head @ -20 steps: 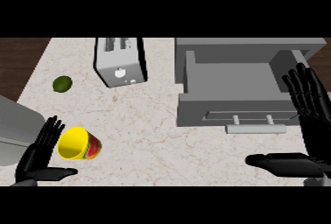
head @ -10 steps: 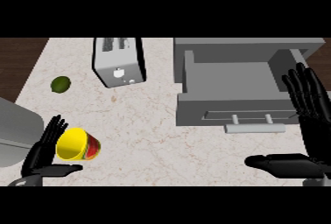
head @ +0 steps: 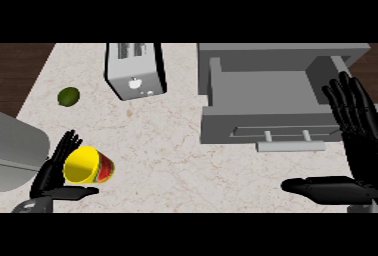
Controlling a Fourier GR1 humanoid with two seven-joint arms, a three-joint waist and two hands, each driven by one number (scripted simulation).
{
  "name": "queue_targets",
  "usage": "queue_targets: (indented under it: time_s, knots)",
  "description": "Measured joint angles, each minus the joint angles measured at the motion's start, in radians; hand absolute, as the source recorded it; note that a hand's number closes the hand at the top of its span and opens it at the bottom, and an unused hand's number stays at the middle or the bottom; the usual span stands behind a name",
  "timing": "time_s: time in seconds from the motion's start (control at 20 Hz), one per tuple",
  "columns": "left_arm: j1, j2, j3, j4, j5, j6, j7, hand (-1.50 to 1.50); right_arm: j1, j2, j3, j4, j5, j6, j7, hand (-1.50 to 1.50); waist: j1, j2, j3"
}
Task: Pick up the cup, place it into the drawer and close the drawer
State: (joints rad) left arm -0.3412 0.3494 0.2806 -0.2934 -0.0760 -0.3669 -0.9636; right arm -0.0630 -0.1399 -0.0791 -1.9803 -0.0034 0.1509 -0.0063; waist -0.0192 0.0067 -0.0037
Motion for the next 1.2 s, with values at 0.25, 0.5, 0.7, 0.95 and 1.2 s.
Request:
queue_targets:
  time_s: [0.25, 0.5, 0.7, 0.95, 1.2]
  knots:
    - [-0.033, -0.024, -0.002, 0.012, 0.011, -0.016, 0.006, -1.50, -0.004, 0.002, -0.004, 0.036, 0.002, 0.004, -0.020, -1.50, 0.001, 0.001, 0.000]
    - [-0.043, -0.041, -0.010, 0.015, 0.021, -0.045, 0.008, -1.50, -0.028, 0.005, -0.004, 0.057, 0.006, 0.000, -0.022, -1.50, 0.000, 0.003, -0.001]
    - [-0.054, -0.066, -0.019, 0.003, 0.031, -0.073, 0.016, 1.50, -0.031, 0.003, -0.011, 0.066, -0.004, 0.004, -0.022, -1.50, 0.000, 0.002, -0.001]
    - [-0.058, -0.082, -0.035, -0.017, 0.049, -0.136, 0.041, 1.50, -0.031, -0.002, -0.018, 0.064, -0.020, 0.014, -0.015, -1.50, -0.001, 0.000, 0.000]
    - [-0.052, -0.101, -0.042, -0.042, 0.080, -0.194, 0.068, 1.50, -0.027, -0.008, -0.025, 0.056, -0.023, 0.016, -0.007, -1.50, 0.002, -0.001, -0.001]
